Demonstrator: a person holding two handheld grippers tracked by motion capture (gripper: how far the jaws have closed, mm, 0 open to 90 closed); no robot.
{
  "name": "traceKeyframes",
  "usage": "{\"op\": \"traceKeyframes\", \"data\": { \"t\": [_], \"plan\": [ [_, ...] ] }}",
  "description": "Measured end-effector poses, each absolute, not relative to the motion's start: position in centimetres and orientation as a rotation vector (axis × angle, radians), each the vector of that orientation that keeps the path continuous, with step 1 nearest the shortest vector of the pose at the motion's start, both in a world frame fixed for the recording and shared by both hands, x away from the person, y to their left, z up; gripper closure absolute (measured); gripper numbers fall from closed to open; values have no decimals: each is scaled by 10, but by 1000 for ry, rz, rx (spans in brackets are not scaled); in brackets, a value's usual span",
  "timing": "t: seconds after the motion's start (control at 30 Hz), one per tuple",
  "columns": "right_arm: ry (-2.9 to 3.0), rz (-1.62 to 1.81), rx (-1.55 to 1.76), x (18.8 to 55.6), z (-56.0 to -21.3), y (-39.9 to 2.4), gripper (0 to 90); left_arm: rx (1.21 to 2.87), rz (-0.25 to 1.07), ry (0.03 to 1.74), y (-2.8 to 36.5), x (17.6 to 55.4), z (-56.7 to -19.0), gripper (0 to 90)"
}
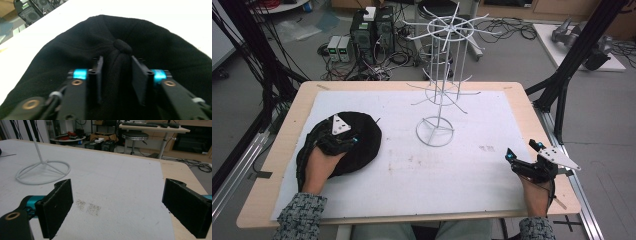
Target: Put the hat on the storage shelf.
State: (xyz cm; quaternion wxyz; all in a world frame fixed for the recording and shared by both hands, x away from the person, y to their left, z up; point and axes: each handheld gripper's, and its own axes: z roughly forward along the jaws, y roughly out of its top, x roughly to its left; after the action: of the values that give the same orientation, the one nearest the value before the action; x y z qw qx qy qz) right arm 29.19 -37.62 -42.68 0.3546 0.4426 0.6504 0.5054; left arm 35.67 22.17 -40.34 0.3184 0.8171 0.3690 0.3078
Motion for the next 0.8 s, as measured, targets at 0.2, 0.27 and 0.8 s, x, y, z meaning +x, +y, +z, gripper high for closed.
{"op": "traceKeyframes", "data": {
  "t": [0.2,0.27,0.8],
  "plan": [
    [1687,1305,1141,293,-427,-376,89,2131,806,938,225,355,-403,787],
    [1689,1306,1143,293,-427,-376,89,2080,790,909,231,352,-399,806],
    [1689,1306,1141,294,-428,-375,89,1846,782,850,252,339,-371,820]
  ]
}}
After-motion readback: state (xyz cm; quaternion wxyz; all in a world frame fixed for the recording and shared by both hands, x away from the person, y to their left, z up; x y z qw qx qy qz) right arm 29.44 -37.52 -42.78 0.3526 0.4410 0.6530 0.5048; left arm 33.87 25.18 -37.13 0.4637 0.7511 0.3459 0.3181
